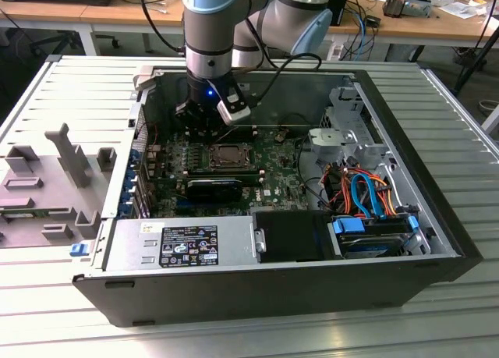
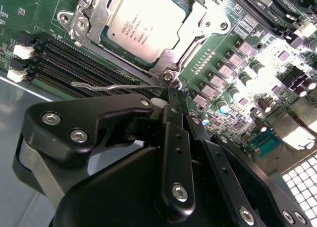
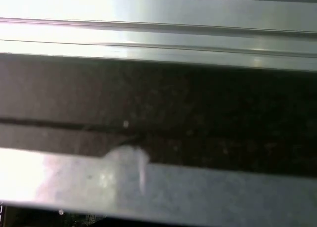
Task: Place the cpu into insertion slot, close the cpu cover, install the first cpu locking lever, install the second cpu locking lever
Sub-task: 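Install the first cpu locking lever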
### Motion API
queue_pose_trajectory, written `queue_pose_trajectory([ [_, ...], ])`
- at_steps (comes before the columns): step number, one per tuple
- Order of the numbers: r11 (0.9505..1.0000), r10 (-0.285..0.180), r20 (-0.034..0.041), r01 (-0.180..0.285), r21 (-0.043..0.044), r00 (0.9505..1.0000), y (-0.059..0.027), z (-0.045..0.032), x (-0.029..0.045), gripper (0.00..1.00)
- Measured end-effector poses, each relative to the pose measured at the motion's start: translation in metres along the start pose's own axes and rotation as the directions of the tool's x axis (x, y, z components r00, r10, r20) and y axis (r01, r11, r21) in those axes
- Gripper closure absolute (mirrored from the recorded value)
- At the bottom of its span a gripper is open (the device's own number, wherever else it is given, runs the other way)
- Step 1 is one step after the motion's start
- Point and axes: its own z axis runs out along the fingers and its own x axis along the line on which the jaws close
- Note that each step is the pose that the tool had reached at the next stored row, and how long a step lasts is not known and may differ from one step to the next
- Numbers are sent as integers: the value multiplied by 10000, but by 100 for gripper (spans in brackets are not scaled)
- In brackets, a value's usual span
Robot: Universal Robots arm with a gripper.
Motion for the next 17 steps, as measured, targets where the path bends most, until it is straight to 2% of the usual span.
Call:
queue_pose_trajectory([
  [17,10000,0,-1,0,2,10000,-2,48,-2,89],
])
